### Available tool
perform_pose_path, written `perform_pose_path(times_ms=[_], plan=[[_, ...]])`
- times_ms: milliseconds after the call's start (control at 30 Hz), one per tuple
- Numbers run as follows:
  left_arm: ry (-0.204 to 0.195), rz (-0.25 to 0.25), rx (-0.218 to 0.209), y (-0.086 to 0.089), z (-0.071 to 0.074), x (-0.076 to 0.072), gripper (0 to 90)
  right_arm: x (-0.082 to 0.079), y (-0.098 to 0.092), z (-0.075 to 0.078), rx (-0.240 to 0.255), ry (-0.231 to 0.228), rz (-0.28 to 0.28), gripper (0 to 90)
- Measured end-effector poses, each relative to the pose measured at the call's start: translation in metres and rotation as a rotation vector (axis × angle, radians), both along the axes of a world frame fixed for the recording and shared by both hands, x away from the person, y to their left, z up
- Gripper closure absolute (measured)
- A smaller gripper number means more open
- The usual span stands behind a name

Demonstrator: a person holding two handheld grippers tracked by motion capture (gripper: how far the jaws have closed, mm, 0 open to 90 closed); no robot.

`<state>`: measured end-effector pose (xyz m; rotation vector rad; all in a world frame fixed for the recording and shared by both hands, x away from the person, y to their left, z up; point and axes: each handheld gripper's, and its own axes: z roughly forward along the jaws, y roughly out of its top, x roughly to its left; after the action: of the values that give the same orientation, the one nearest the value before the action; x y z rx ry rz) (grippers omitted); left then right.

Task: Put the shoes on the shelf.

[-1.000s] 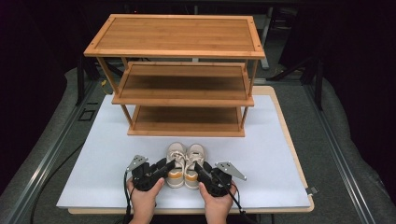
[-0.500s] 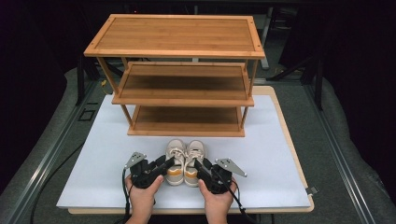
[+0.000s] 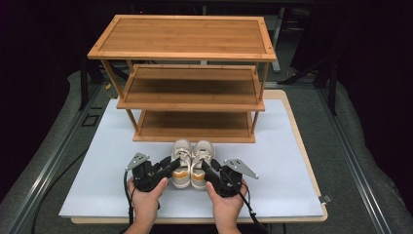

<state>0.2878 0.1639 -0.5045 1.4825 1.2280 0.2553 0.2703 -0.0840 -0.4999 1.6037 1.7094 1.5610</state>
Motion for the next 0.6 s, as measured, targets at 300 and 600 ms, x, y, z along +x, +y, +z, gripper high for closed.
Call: perform_pose_path(times_ms=[300, 600], plan=[[-0.011, -0.001, 0.000, -0.001, 0.017, 0.002, 55.6, 0.000, -0.003, 0.014, 0.015, 0.007, 0.012, 60.9], [-0.024, -0.004, -0.011, 0.001, 0.032, 0.006, 55.7, 0.004, -0.002, 0.031, 0.012, -0.006, -0.005, 60.9]])
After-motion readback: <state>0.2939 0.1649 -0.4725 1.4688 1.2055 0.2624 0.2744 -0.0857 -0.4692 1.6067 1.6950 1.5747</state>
